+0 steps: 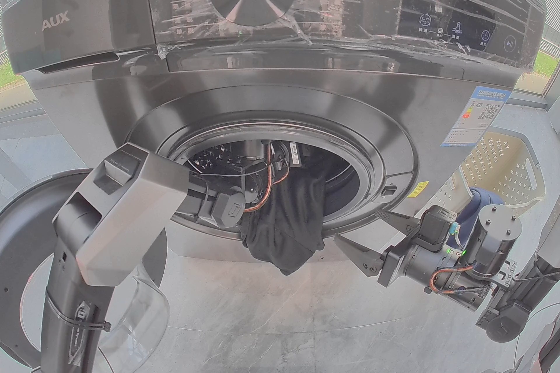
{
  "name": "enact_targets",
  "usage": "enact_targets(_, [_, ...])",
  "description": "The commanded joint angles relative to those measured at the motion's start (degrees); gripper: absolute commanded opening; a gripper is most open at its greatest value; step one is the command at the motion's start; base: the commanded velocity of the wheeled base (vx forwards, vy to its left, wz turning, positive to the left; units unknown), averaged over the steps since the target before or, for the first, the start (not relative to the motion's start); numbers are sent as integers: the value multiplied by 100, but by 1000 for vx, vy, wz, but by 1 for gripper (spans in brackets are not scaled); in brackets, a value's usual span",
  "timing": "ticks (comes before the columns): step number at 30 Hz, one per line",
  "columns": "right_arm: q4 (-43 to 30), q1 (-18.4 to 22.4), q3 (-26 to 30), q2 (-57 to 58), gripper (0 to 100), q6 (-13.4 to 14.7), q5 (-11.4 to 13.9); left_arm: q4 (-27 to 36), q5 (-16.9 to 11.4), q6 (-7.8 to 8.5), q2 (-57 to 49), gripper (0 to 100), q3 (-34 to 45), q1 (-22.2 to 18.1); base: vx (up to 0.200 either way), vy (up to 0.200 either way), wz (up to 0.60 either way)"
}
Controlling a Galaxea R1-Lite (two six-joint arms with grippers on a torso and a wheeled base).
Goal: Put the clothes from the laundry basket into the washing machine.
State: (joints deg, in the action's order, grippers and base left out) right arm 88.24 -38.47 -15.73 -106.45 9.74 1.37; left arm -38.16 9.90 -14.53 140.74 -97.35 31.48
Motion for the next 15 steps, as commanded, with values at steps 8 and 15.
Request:
enact_targets(8, [1,-11,8,1,100,2,4,212,-656,398,-1321,100,2643,500,0,0,0])
enact_targets(15, [1,-11,8,10,100,2,4,-95,-797,539,-987,100,2748,456,0,0,0])
